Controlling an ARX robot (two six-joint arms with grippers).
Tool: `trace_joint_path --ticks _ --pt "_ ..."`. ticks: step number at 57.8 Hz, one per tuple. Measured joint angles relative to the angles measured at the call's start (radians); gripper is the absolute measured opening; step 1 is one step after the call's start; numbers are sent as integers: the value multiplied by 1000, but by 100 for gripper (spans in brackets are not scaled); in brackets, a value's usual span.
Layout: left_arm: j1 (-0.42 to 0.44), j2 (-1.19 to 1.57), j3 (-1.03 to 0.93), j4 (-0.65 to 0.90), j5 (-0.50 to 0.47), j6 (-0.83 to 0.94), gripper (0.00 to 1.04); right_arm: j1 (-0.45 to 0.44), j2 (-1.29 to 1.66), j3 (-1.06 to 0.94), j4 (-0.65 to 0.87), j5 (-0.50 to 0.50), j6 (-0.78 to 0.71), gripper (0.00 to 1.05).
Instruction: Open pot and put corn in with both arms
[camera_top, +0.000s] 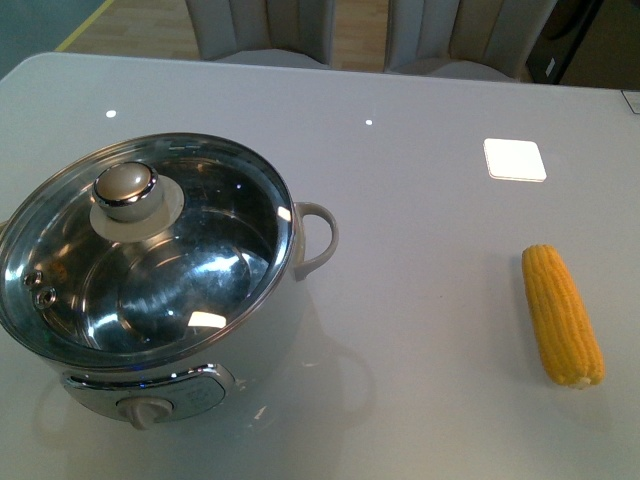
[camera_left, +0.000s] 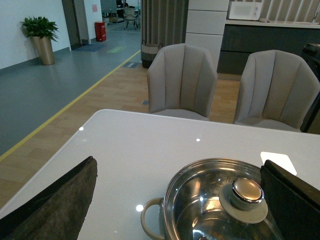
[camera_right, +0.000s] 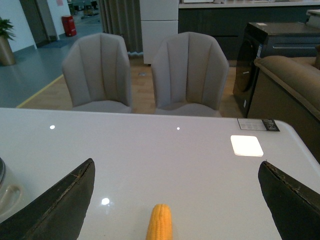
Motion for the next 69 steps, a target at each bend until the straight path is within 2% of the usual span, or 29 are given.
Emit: trace_joint_path --ticks 39,40,43,47,60,69 --pt "0 0 0 0 0 0 98 0 0 0 0 0 0 96" --pt "0 1 0 -2 -5 -1 98 0 0 0 0 0 0 96" --pt "-24 53 41 -122 -109 -71 98 0 0 0 0 0 0 96" --pt "-16 171 87 -181 -127 -147 98 0 -1 0 0 -1 0 96" --pt "-57 579 233 125 -70 -182 98 0 -1 0 0 -1 0 96" --pt "-133 1017 277 489 -51 -191 98 0 -1 0 0 -1 0 96"
